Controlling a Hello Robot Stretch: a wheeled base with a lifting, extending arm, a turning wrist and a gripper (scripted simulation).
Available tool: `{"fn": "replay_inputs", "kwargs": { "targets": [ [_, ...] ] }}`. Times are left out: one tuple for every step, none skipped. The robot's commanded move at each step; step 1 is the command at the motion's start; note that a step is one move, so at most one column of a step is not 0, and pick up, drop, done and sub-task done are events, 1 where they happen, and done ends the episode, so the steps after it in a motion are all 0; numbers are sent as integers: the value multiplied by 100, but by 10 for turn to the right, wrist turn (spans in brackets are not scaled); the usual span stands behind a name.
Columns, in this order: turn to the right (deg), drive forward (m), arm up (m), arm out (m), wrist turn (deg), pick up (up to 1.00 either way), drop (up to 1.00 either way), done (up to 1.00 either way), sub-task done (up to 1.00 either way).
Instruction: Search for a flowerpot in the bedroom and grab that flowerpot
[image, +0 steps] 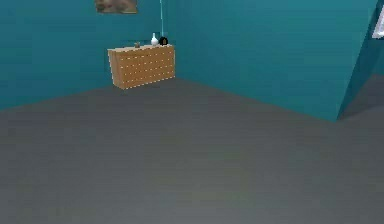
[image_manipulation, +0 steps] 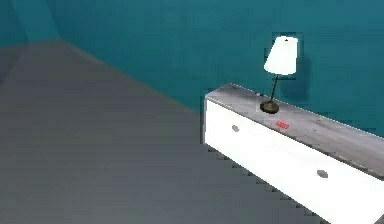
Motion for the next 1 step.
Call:
{"fn": "replay_inputs", "kwargs": {
  "targets": [
    [-120,0,0,0,0,0,0,0,0]
  ]
}}
